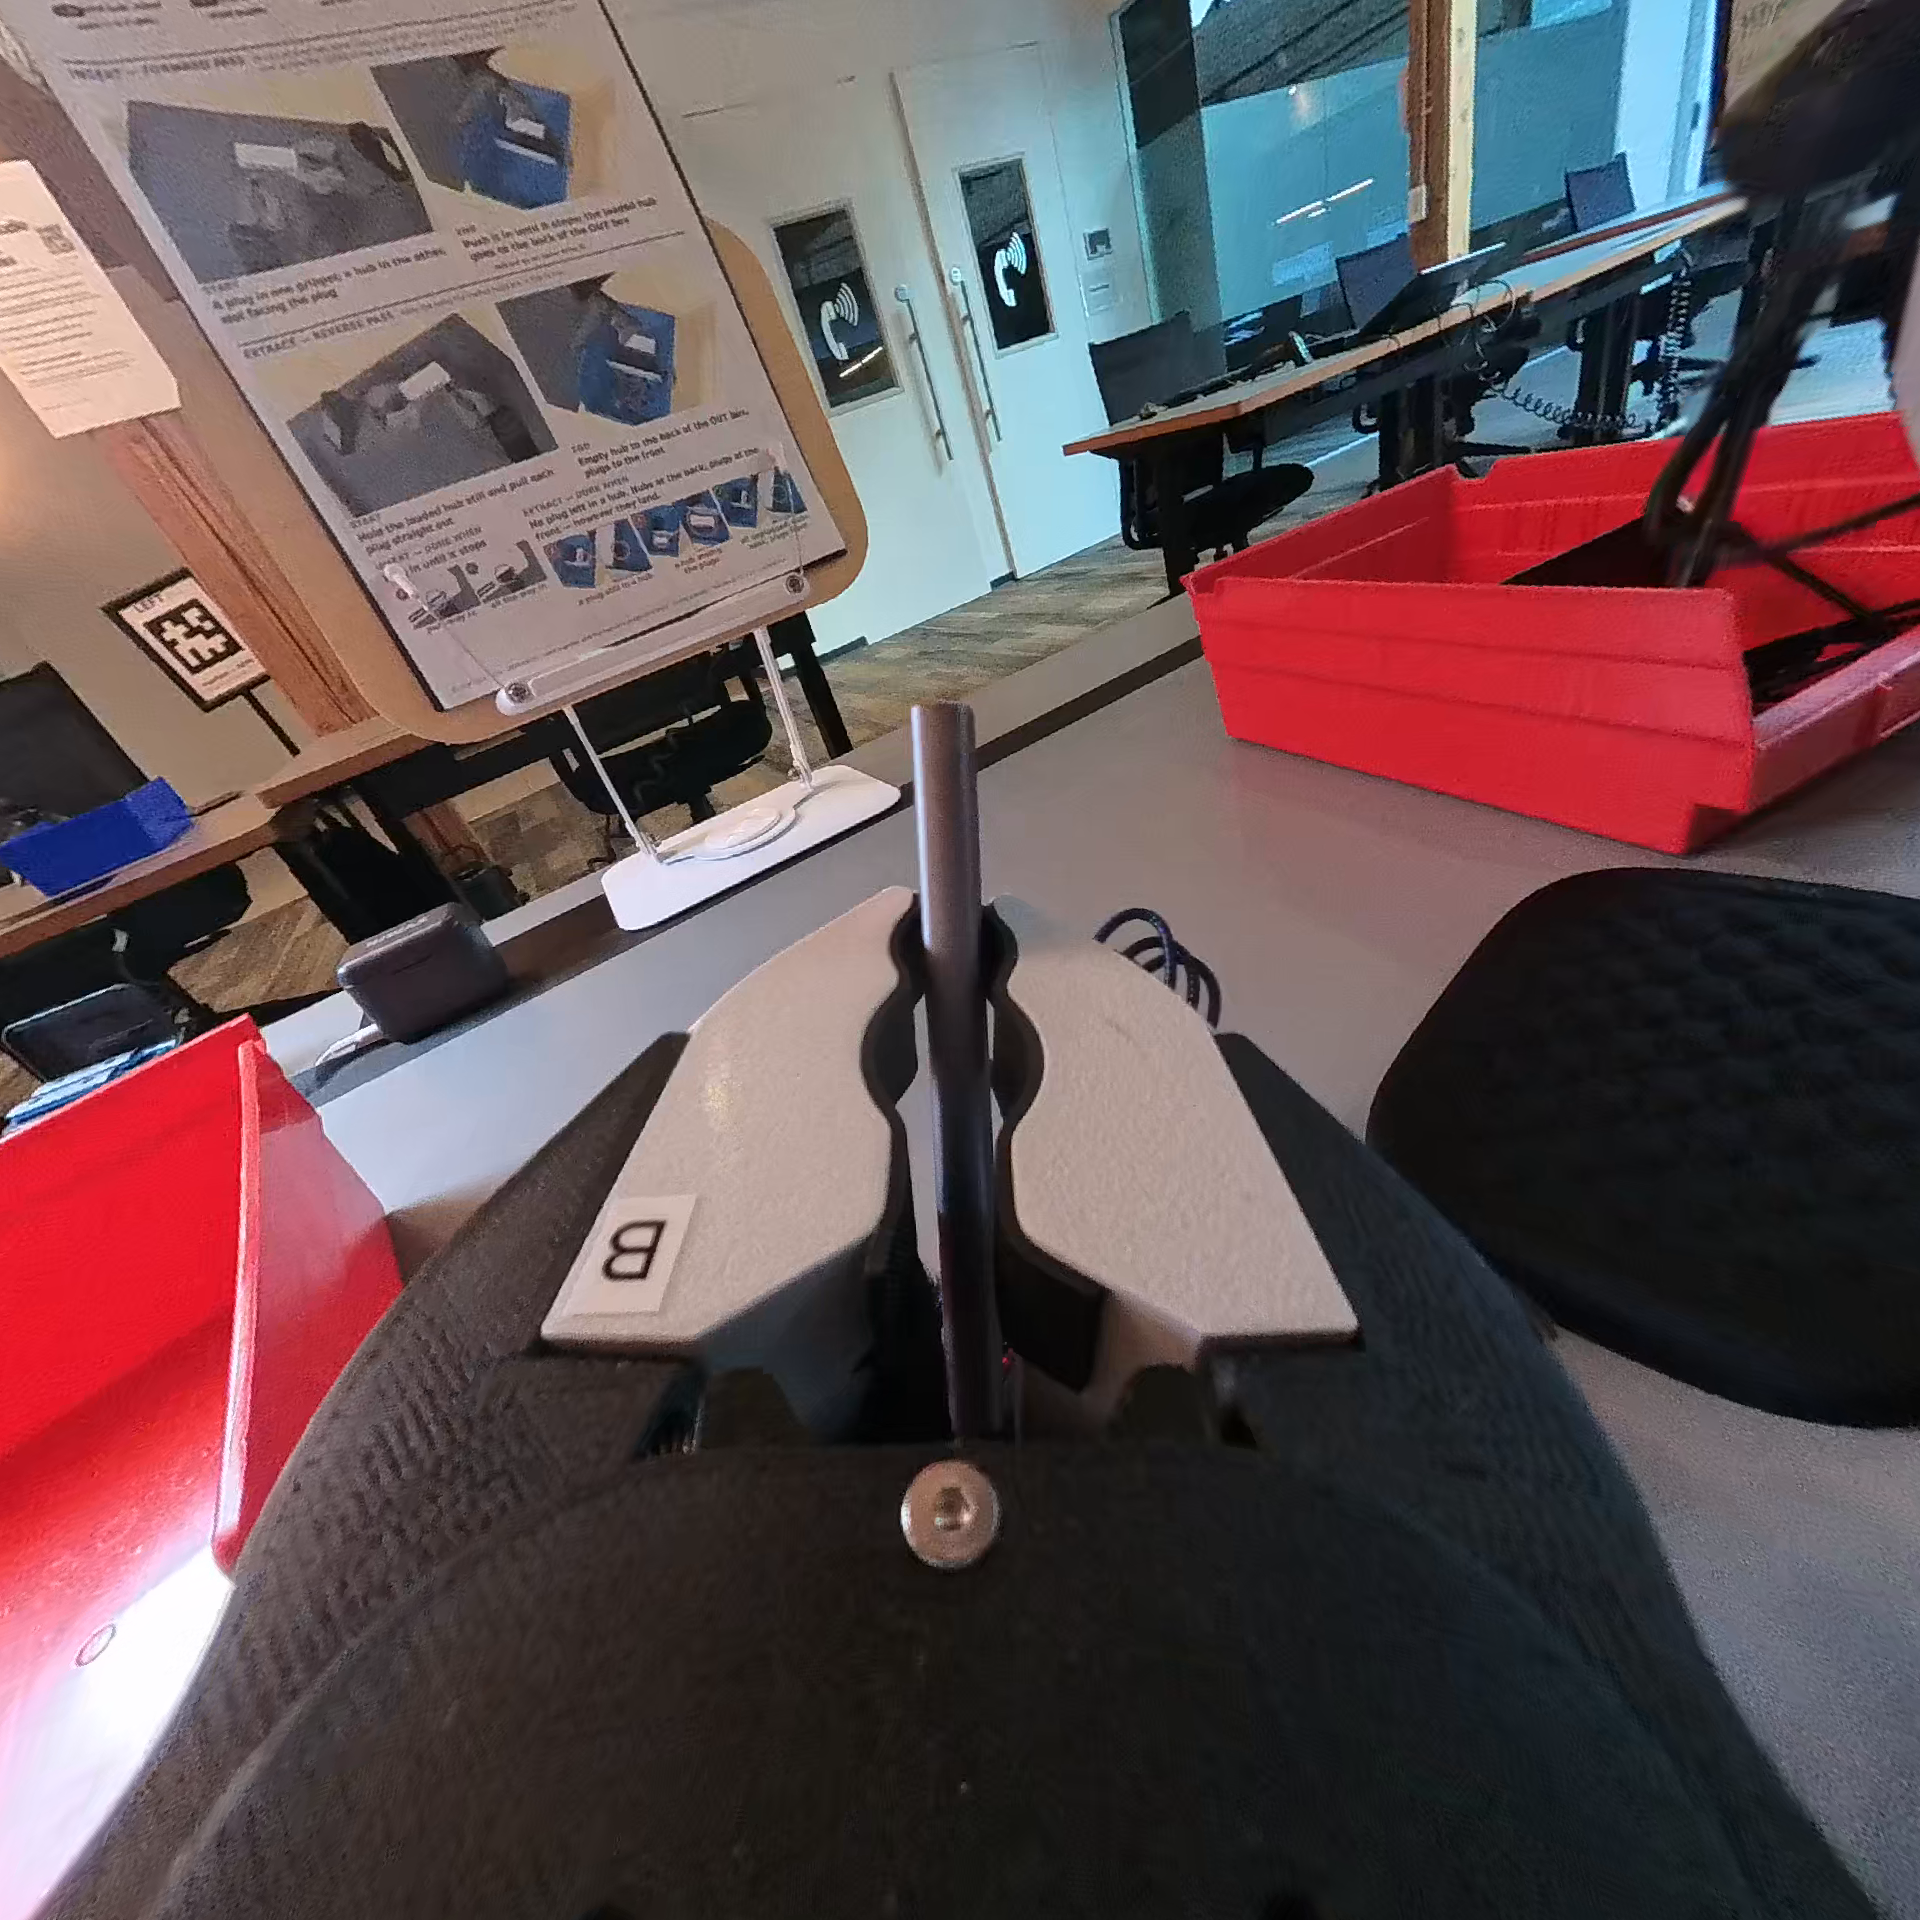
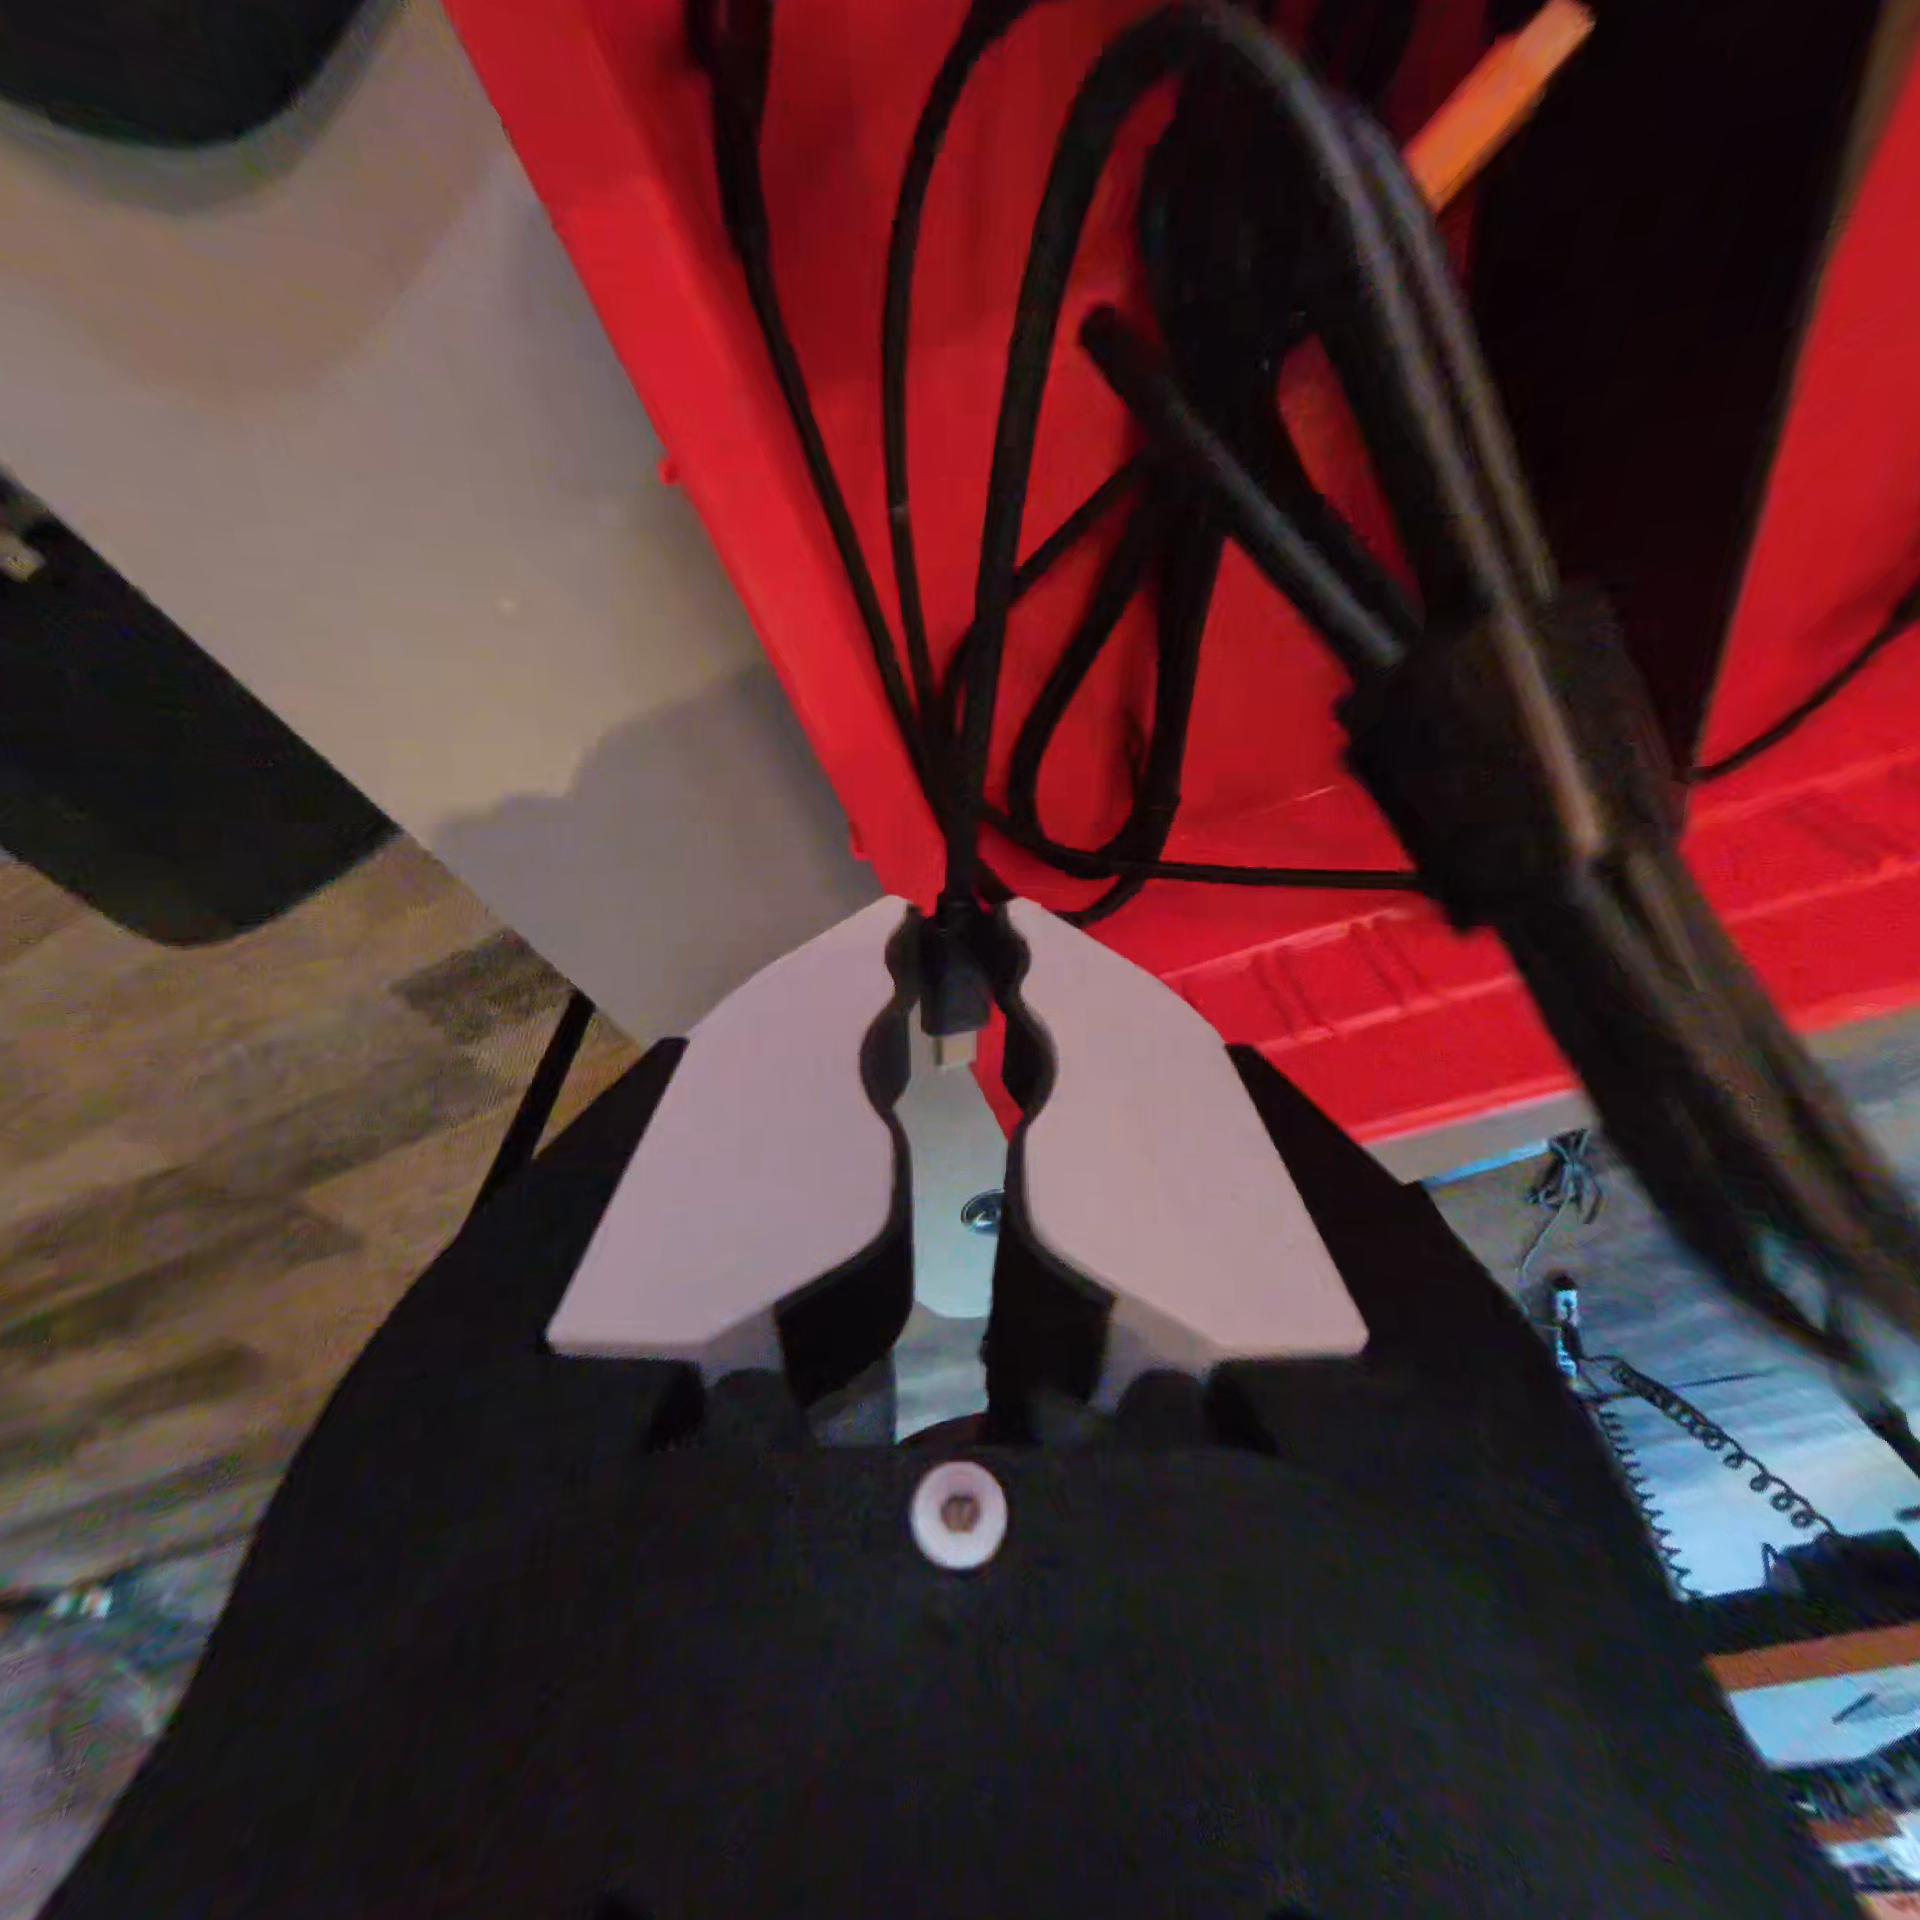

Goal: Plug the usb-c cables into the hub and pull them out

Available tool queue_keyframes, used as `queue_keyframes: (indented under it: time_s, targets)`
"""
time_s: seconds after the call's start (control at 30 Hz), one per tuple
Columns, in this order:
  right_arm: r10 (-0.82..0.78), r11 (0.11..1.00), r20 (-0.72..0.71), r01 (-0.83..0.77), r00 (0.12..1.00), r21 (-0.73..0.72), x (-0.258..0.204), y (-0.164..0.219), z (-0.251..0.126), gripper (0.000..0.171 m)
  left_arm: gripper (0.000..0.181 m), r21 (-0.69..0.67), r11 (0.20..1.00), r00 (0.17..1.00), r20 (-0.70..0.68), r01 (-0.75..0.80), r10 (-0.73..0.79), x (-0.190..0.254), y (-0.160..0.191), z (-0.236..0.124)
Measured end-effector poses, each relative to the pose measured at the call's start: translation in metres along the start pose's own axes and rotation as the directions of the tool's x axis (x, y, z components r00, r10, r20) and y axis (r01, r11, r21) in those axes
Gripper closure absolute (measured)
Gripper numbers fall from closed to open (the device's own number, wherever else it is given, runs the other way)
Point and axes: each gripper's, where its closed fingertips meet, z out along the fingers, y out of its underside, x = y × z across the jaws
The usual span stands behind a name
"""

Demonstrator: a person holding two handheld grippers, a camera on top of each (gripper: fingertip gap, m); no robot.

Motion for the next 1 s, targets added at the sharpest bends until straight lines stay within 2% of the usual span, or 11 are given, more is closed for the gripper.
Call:
queue_keyframes:
  time_s: [0.07,0.17,0.43,0.57,0.63,0.7,0.87,0.93,1.0]
  targets:
    - [-0.017,0.998,0.082,0.021,0.996,-0.052,-0.003,0.0,0.008,0.16,0.171,0.004,1.0,1.0,-0.001,-0.002,0.002,0.0,-0.001,0.0]
    - [0.048,0.997,0.043,-0.045,0.998,-0.063,0.013,-0.006,0.008,0.157,0.171,0.002,1.0,1.0,0.001,0.003,-0.003,-0.002,-0.001,0.001]
    - [0.039,0.979,-0.173,-0.003,0.984,0.205,0.034,-0.039,-0.015,0.137,0.171,0.023,0.995,0.995,-0.043,0.095,-0.094,-0.001,0.002,0.004]
    - [0.14,0.922,-0.261,-0.03,0.955,0.385,0.056,-0.06,-0.028,0.124,0.171,0.036,0.991,0.99,-0.059,0.126,-0.124,0.0,-0.001,0.001]
    - [0.22,0.855,-0.132,-0.126,0.966,0.503,0.054,-0.073,-0.035,0.111,0.171,0.039,0.989,0.988,-0.068,0.144,-0.141,0.0,-0.003,0.0]
    - [0.288,0.77,0.073,-0.276,0.955,0.575,0.048,-0.083,-0.043,0.094,0.171,0.044,0.984,0.983,-0.076,0.172,-0.168,-0.002,-0.004,-0.001]
    - [0.351,0.512,0.475,-0.59,0.807,0.624,0.047,-0.089,-0.077,0.088,0.171,0.057,0.964,0.962,-0.105,0.259,-0.252,-0.006,-0.006,-0.003]
    - [0.381,0.427,0.502,-0.629,0.777,0.65,0.058,-0.083,-0.088,0.089,0.171,0.061,0.958,0.956,-0.111,0.28,-0.272,-0.007,-0.007,-0.003]
    - [0.442,0.397,0.391,-0.567,0.807,0.722,0.07,-0.078,-0.093,0.101,0.172,0.071,0.95,0.948,-0.119,0.304,-0.295,-0.007,-0.007,-0.002]
